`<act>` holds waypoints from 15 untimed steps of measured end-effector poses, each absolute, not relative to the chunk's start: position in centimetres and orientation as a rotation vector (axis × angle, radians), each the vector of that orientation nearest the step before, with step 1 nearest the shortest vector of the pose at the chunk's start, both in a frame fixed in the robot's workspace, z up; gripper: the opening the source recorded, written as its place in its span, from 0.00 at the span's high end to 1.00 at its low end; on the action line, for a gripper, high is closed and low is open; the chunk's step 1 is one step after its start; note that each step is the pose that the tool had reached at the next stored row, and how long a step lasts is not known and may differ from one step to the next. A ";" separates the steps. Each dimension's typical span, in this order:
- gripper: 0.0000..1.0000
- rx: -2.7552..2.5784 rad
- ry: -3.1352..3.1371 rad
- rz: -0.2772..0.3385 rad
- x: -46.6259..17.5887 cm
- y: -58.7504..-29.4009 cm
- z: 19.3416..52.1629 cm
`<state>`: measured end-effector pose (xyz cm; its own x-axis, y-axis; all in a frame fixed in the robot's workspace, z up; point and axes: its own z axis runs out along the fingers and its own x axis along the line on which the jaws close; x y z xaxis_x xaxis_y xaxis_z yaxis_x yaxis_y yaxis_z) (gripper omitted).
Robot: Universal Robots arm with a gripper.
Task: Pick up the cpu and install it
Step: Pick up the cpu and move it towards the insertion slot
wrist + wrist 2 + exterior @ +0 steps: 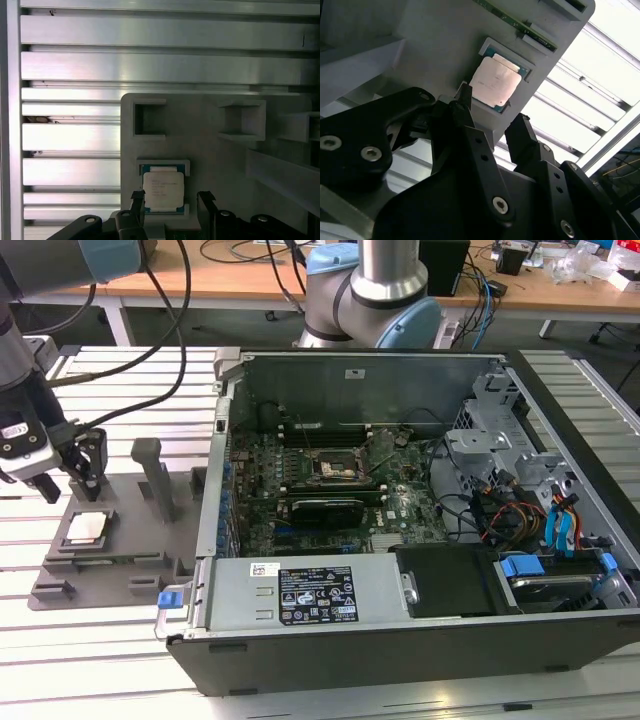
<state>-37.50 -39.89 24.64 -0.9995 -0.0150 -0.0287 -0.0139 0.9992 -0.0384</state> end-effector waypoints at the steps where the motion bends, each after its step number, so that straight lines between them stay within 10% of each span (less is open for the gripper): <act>1: 0.45 -0.022 3.112 -0.059 -37.5 -39.9 24.5; 15: 0.45 -0.022 3.112 -0.059 -37.5 -39.9 23.3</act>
<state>-37.50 -39.89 23.30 -0.9995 -0.0150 -0.0287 -0.0139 0.9992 -0.0384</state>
